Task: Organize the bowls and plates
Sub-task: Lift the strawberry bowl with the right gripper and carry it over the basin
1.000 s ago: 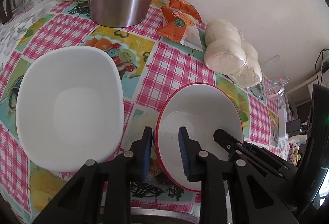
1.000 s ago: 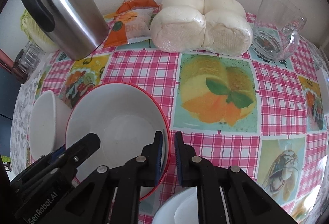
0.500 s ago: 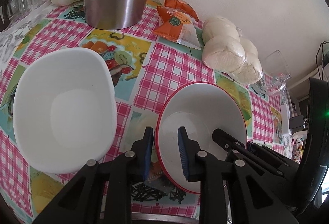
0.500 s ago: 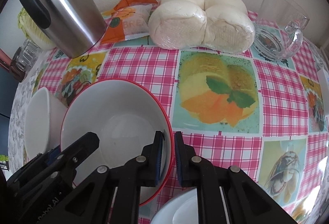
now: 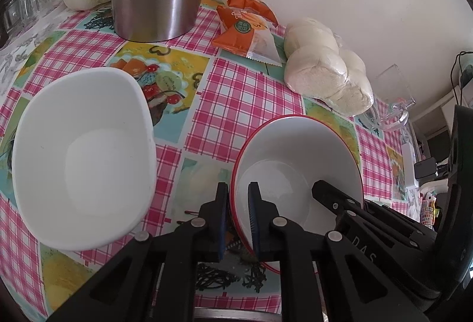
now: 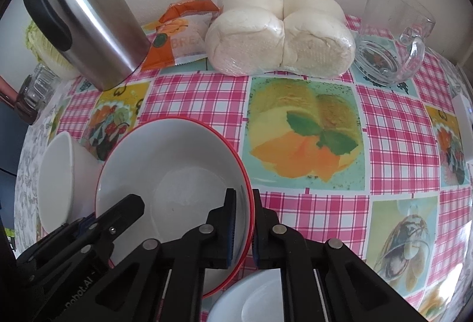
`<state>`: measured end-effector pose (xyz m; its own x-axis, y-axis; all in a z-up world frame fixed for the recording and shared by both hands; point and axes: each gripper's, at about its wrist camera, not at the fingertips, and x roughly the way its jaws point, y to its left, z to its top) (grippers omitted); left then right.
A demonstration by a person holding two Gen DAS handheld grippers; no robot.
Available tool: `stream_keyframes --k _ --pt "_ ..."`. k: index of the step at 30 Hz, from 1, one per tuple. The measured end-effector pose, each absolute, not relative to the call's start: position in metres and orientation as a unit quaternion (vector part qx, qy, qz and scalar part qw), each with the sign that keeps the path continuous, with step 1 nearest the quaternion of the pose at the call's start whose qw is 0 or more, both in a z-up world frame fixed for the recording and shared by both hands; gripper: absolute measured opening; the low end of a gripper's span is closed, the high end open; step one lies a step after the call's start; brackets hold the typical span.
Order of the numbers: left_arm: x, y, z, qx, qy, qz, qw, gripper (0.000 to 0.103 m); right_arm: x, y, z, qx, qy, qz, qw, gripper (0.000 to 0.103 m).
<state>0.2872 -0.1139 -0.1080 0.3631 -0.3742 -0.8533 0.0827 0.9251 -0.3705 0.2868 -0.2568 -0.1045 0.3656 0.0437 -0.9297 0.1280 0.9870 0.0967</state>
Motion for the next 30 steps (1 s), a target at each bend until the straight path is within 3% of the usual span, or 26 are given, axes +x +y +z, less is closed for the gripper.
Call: stream_keyframes --k 30 --pt "0.234 -0.084 -0.023 -0.116 0.464 -0.172 0.861 0.013 0.223 -0.225 -0.005 0.057 0.509 -0.021 0.858 0.01"
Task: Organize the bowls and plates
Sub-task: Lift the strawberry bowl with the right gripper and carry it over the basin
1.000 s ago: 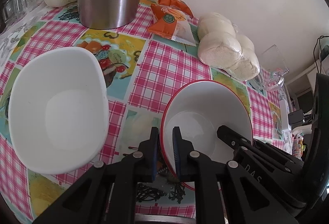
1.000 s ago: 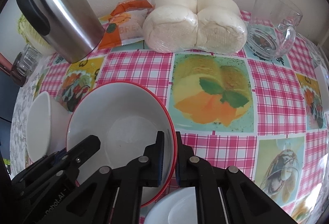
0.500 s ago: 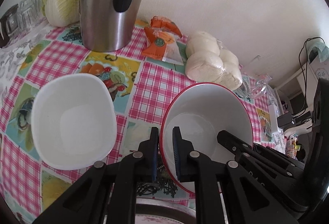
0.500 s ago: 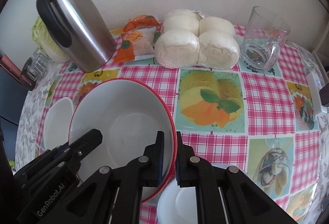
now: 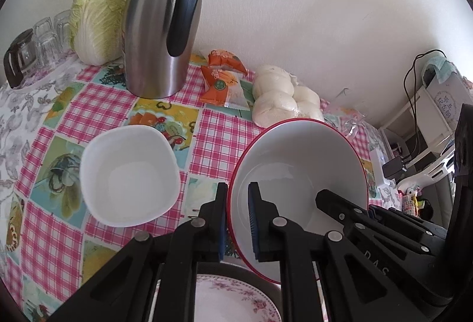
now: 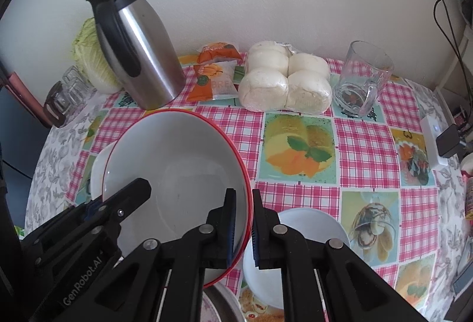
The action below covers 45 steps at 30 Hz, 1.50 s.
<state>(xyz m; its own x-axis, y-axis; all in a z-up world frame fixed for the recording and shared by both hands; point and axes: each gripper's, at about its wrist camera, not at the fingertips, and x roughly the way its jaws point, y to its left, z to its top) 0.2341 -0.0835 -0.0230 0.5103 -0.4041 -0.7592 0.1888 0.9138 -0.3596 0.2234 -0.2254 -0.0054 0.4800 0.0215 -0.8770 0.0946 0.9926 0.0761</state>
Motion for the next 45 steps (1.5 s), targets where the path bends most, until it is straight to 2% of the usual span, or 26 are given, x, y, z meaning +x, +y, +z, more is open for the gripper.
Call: stream_keyframes --k 19,45 --pt "0.173 -0.054 -0.025 -0.099 0.461 -0.153 0.868 0.013 0.164 -0.199 -0.009 0.076 0.518 -0.01 0.852 0.01" --pt "0.135 -0.024 -0.05 -0.083 0.487 -0.126 0.86 0.013 0.107 -0.179 -0.062 0.167 0.524 -0.003 0.835 0.011"
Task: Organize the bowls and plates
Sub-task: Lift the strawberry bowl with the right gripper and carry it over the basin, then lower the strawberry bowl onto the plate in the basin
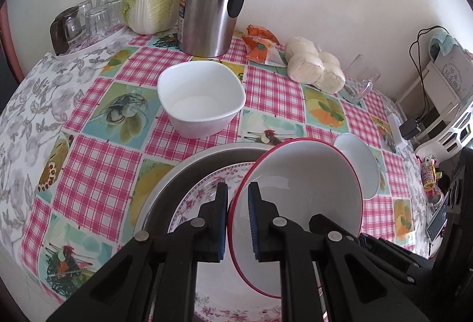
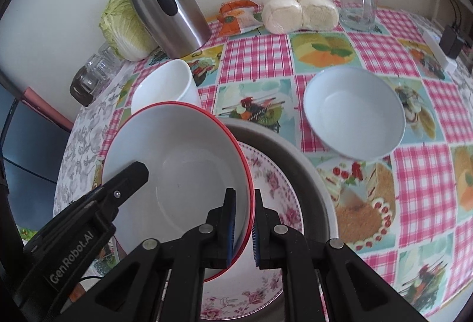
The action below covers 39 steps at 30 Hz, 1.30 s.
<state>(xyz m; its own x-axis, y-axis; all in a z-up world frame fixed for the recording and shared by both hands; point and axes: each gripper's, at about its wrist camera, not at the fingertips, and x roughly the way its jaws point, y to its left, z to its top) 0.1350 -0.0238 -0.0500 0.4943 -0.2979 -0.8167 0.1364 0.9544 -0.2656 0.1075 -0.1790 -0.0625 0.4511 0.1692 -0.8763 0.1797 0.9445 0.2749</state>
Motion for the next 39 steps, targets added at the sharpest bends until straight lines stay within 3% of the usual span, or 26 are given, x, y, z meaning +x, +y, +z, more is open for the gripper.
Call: stream_keyframes --k 23,30,39 --pt "0.137 -0.03 -0.061 -0.07 0.517 -0.119 0.845 0.014 0.094 -0.181 -0.08 0.199 0.534 0.01 0.822 0.016" --pt "0.138 -0.03 -0.063 -0.073 0.527 -0.113 0.839 0.02 0.092 -0.182 -0.079 0.212 0.531 0.02 0.82 0.018" --pt "0.139 -0.028 -0.064 -0.088 0.532 -0.117 0.834 0.021 0.093 -0.186 -0.081 0.227 0.53 0.025 0.817 0.018"
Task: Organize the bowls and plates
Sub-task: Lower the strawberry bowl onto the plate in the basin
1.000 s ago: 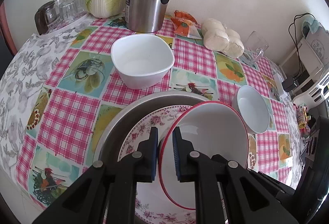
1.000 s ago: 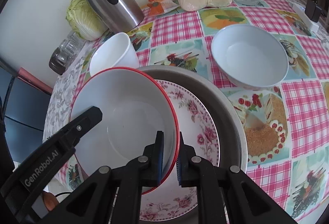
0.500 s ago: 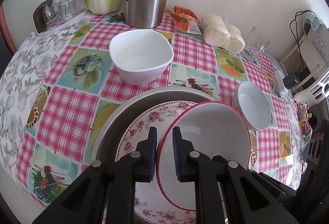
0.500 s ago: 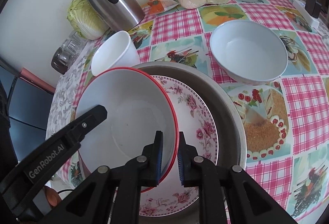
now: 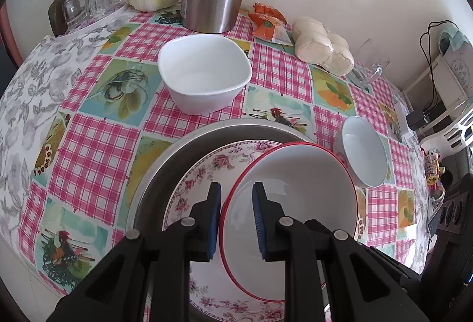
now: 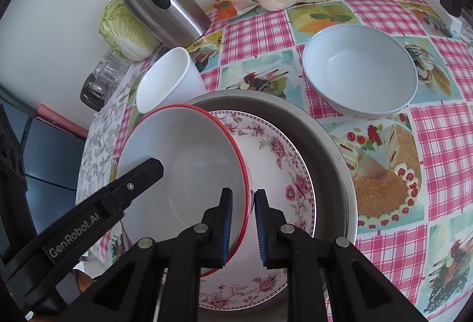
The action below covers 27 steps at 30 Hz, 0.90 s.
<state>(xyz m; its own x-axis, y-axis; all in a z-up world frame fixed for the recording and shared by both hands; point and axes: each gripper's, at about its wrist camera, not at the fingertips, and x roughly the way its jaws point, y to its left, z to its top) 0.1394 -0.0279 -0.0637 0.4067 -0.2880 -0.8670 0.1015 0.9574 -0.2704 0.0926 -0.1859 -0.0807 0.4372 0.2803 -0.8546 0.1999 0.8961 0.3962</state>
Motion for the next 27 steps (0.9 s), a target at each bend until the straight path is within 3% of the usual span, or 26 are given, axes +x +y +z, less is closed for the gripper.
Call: stream_keyframes --k 18,22,27 --pt "0.1419 -0.0299 -0.0693 -0.091 0.55 -0.116 0.822 0.026 0.0908 -0.1893 -0.0781 0.238 0.519 0.026 0.821 0.022" --pt "0.1421 -0.03 -0.0701 -0.092 0.552 -0.114 0.821 0.034 0.0904 -0.1892 -0.0776 0.238 0.518 0.026 0.821 0.022" --pt "0.1427 -0.0294 -0.0704 -0.094 0.554 -0.112 0.82 0.035 0.0907 -0.1892 -0.0772 0.236 0.518 0.026 0.822 0.022"
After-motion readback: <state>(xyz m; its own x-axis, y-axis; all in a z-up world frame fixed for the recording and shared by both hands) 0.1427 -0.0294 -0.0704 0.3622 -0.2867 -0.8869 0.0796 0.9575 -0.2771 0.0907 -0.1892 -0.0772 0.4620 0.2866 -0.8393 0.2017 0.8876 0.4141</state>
